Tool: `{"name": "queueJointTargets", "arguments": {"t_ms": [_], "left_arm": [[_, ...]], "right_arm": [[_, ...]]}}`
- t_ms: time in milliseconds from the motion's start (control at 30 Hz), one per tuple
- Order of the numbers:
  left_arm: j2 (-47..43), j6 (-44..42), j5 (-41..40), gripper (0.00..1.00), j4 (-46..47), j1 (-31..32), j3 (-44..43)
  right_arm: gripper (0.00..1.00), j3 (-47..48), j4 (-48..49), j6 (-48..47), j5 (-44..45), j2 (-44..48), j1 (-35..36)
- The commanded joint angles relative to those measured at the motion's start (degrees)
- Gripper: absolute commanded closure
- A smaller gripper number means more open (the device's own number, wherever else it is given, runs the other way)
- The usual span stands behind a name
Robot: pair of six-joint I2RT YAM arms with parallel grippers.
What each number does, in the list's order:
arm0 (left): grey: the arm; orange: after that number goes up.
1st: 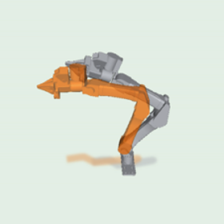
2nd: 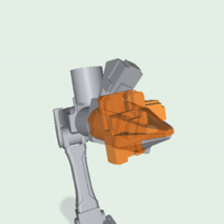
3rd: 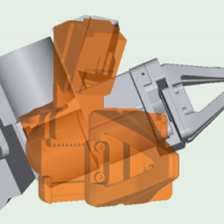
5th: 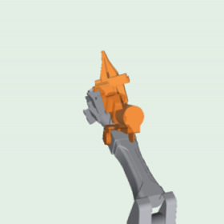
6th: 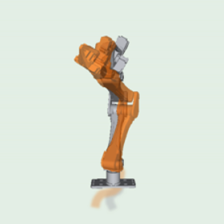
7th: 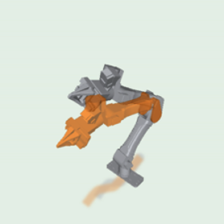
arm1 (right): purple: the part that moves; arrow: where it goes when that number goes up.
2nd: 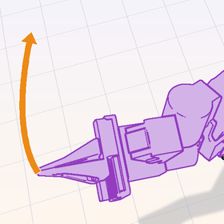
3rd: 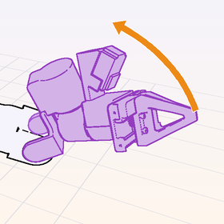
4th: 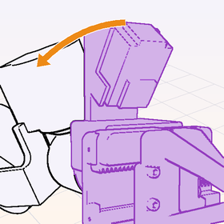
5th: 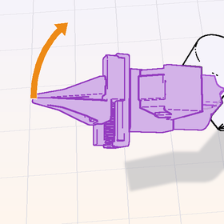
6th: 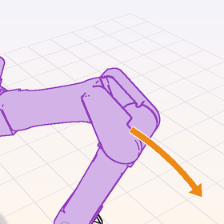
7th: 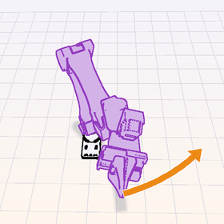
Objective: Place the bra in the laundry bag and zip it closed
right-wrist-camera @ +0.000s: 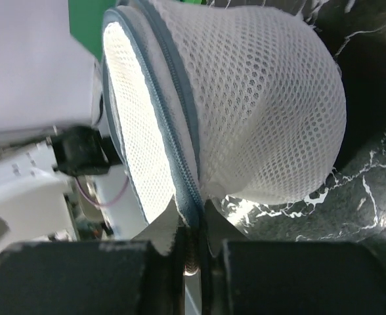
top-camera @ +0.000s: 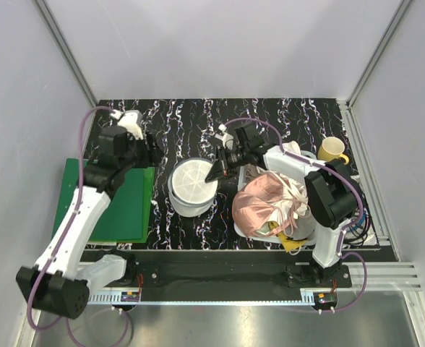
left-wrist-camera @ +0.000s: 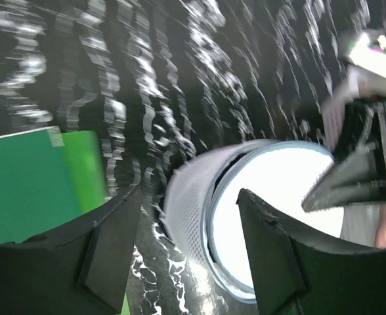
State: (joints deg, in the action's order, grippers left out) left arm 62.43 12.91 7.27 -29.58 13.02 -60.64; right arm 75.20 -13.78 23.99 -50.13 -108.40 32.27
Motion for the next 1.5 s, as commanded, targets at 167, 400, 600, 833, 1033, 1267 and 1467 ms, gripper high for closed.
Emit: {"name": "queueJointTargets", "arguments": {"t_ms": [167, 400, 600, 833, 1033, 1267, 1467], "left_arm": [[-14.3, 17.1, -4.9, 0.49, -4.3, 8.3, 6.0], [-17.9, 22.9, -13.0, 0.52, -0.9, 24.1, 11.7], [-10.6, 24.7, -16.4, 0.42, 9.5, 33.0, 13.7], [0.8, 23.1, -21.2, 0.46, 13.9, 34.1, 11.3], [5.0, 22.8, -26.3, 0.46, 14.2, 34.1, 10.1], [9.5, 21.5, -28.3, 0.48, 14.8, 34.0, 6.8], [12.0, 21.6, -29.5, 0.53, 14.1, 33.0, 4.3]], "right_arm": [[0.93, 4.5, 3.5, 34.2, 15.0, 3.3, 0.7], [0.95, 8.3, -0.5, 45.5, 24.8, 4.2, 2.0], [0.96, 6.8, -3.4, 54.9, 27.6, 5.0, 3.1], [0.98, 3.6, -4.3, 61.6, 29.4, 7.2, 3.8], [0.99, 2.8, -5.1, 62.4, 29.8, 8.6, 3.9], [1.0, 2.7, -5.2, 62.3, 29.7, 8.7, 4.3], [1.0, 2.4, -5.5, 61.4, 29.7, 9.1, 4.6]]}}
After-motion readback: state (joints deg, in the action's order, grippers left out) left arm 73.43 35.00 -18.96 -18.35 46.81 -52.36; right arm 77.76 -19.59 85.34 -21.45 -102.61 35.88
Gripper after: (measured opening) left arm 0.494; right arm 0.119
